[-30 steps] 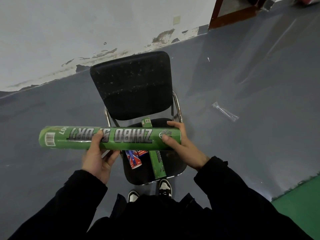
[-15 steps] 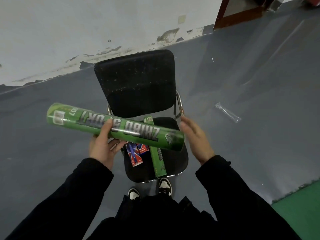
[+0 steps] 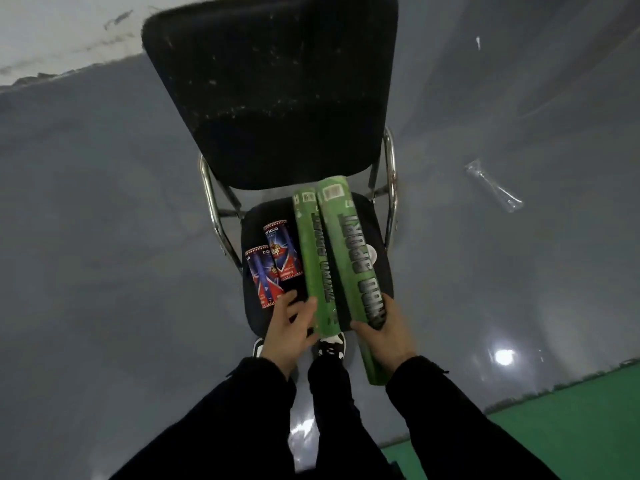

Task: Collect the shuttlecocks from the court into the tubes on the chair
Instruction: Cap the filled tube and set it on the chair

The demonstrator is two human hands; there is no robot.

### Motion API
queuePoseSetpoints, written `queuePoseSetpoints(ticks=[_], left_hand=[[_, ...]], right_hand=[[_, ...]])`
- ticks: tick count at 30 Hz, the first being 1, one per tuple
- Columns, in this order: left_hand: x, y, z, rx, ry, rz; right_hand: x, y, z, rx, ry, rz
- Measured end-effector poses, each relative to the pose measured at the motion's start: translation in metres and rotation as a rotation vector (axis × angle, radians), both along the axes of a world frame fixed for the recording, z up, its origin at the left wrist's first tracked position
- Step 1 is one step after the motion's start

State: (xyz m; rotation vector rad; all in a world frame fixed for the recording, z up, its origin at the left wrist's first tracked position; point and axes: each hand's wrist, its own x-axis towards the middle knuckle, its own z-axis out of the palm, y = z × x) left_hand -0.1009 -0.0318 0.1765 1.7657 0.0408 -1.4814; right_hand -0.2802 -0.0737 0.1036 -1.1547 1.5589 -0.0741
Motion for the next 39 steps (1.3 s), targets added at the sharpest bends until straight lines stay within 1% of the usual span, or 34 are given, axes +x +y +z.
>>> queuePoseSetpoints(ticks=[4,7,12,14,16,17,19,20,21,22,25,29,33,36,39], left_hand=[[0.002,0.043,-0.048,0.146,0.009,-0.041],[0.008,0.078,-0.077,0.219,-0.001,-0.026],[0.008,0.110,-0.105,0.331,-0.012,0.085],[0.007,0.116,-0.110,0.342,-0.012,0.084],[0.005,0.117,-0.107,0.338,0.013,0.064],[0.004,0.117,-0.105,0.331,0.019,0.053],[0.003,0.114,-0.104,0.322,0.021,0.064],[0.003,0.112,-0.104,0.318,0.026,0.076],[0.002,0.110,-0.104,0.318,0.031,0.080],[0.002,0.109,-0.103,0.320,0.034,0.082],[0.004,0.107,-0.098,0.312,0.028,0.087],[0.010,0.116,-0.089,0.292,-0.048,0.082],[0.019,0.135,-0.083,0.291,-0.094,0.129],[0.024,0.147,-0.079,0.279,-0.148,0.147],[0.027,0.158,-0.077,0.273,-0.157,0.170]], right_hand=[[0.020,-0.005,-0.068,-0.003,0.117,-0.086],[0.040,-0.013,-0.104,0.006,0.189,-0.068],[0.063,-0.017,-0.142,-0.078,0.151,-0.071],[0.065,-0.015,-0.144,-0.174,0.197,-0.070],[0.066,-0.010,-0.138,-0.362,0.325,0.006],[0.066,-0.007,-0.134,-0.473,0.375,0.091],[0.067,0.005,-0.127,-0.642,0.396,0.360],[0.069,0.012,-0.125,-0.678,0.385,0.489],[0.072,0.019,-0.125,-0.672,0.384,0.580],[0.075,0.026,-0.127,-0.634,0.402,0.624],[0.085,0.042,-0.134,-0.468,0.484,0.623],[0.096,0.061,-0.137,-0.448,0.528,0.651],[0.120,0.071,-0.137,-0.394,0.503,0.505],[0.132,0.075,-0.139,-0.393,0.504,0.405],[0.131,0.073,-0.144,-0.401,0.522,0.363]])
